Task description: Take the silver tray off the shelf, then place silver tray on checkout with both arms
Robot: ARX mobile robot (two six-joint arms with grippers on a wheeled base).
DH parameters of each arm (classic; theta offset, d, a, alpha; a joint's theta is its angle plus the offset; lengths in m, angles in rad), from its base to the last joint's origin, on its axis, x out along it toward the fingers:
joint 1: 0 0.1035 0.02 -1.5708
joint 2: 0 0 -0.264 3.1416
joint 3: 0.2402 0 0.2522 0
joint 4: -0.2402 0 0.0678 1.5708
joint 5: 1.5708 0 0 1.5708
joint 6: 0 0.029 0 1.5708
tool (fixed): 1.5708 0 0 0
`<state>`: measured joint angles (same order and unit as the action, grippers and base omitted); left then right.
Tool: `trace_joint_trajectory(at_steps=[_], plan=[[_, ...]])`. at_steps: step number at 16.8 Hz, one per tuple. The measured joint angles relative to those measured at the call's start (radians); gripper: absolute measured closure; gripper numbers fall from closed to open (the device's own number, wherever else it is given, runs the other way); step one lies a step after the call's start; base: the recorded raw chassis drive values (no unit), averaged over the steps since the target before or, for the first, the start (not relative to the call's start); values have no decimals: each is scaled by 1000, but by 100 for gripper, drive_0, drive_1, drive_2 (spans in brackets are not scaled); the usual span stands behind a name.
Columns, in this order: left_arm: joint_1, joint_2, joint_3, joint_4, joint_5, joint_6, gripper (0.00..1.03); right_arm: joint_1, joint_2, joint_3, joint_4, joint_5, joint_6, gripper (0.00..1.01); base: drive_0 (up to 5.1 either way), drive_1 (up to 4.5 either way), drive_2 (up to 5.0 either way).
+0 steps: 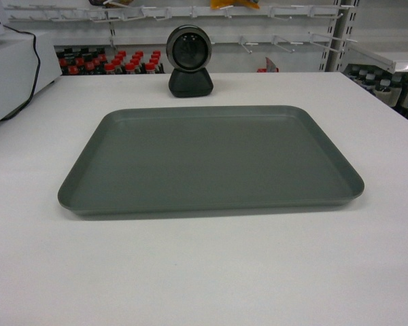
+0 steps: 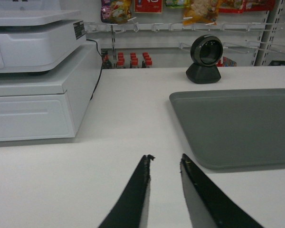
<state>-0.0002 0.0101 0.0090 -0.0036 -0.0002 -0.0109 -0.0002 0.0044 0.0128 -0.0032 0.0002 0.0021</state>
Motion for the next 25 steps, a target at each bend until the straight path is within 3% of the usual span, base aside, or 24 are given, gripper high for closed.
trace_joint_trajectory(at_steps=[7, 8, 22, 25], plan=[[0, 0, 0, 0, 0, 0, 9, 0, 0, 0, 0, 0, 0, 2, 0, 0, 0], [0, 0, 0, 0, 0, 1, 3, 0, 0, 0, 0, 0, 0, 3, 0, 0, 0], [0, 0, 0, 0, 0, 0, 5, 0, 0, 0, 0, 0, 0, 3, 0, 0, 0], [0, 0, 0, 0, 0, 0, 5, 0, 0, 0, 0, 0, 0, 3, -2, -424, 419]])
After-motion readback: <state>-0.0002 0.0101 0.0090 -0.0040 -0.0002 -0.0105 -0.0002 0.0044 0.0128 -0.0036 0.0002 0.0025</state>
